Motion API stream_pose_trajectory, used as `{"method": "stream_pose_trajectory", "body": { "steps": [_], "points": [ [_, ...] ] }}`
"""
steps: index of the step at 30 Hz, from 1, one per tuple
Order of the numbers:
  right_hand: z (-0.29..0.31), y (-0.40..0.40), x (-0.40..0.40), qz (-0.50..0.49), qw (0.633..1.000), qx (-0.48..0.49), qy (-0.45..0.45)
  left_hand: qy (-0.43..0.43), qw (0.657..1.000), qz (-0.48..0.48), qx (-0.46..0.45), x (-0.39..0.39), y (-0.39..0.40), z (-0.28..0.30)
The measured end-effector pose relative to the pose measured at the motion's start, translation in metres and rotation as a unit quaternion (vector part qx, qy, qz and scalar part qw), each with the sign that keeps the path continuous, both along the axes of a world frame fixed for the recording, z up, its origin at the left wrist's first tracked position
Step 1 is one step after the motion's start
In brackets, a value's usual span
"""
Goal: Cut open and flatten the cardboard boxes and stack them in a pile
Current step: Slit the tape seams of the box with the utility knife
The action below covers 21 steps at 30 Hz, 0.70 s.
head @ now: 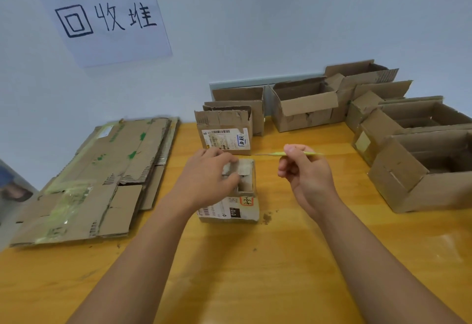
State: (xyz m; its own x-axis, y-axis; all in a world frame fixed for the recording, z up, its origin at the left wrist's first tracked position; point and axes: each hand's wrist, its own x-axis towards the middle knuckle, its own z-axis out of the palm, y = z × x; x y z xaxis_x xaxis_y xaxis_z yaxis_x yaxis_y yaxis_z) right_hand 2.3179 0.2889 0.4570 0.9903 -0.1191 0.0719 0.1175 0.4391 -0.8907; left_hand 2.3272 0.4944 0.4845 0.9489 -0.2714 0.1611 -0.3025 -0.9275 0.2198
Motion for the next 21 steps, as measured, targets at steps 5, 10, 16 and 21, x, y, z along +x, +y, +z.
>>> {"method": "stream_pose_trajectory", "body": {
  "steps": [5, 10, 16, 21],
  "points": [
    [-0.008, 0.002, 0.017, 0.013, 0.996, 0.073, 0.054, 0.013, 1.000, 0.009, -0.025, 0.002, -0.004, 0.001],
    [-0.012, 0.007, 0.026, 0.047, 0.990, 0.114, 0.062, 0.034, 0.997, 0.001, -0.069, 0.003, -0.018, 0.001],
    [-0.008, 0.006, 0.028, 0.051, 0.996, 0.037, 0.055, -0.015, 0.997, -0.011, -0.073, -0.007, -0.013, -0.009],
    [-0.002, 0.010, 0.031, 0.060, 0.995, -0.054, 0.054, -0.029, 0.997, -0.013, -0.067, -0.008, -0.013, -0.012]
  ]
}}
